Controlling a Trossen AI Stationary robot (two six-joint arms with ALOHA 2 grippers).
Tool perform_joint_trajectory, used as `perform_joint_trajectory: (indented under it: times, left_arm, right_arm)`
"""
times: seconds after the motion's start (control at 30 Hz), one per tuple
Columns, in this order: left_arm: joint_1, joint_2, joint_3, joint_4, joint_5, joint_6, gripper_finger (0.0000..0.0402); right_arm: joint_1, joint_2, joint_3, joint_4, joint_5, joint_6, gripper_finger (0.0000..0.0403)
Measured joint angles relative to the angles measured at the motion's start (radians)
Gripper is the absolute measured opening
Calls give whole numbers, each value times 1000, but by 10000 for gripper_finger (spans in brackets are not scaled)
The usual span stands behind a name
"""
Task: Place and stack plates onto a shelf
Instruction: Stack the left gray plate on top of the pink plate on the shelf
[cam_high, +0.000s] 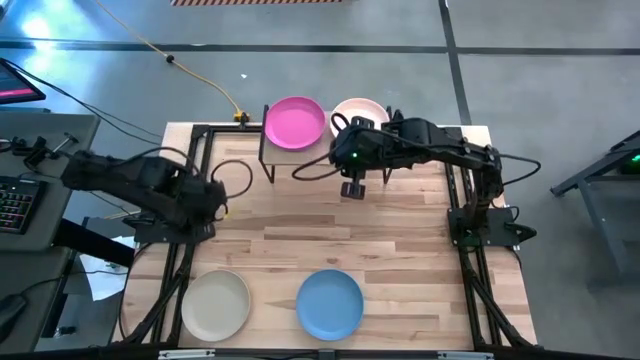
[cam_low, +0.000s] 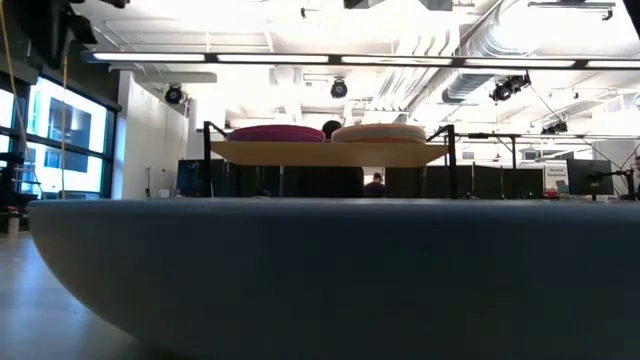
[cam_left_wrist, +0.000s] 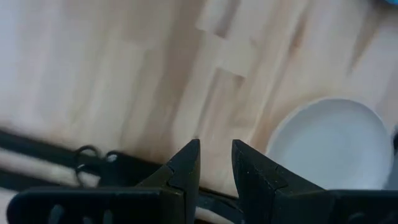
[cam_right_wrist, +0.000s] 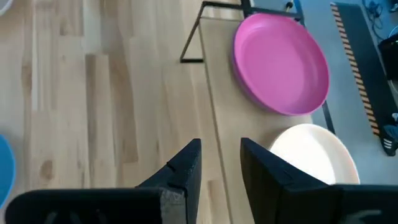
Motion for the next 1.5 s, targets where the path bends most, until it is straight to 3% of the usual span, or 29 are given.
perform_joint_trajectory:
  times: [0.47, 0.83, 1.5]
  left_arm:
    - [-272, 20, -159, 153, 8, -165, 83]
    - [-450, 154, -223, 327, 29, -315, 83]
    - [-585, 400, -258, 457, 27, -330, 83]
  right_arm:
    - [11, 0, 0, -105, 0, 33, 92]
    - [11, 0, 0, -139, -1, 32, 92]
    - [11, 0, 0, -142, -23, 53, 92]
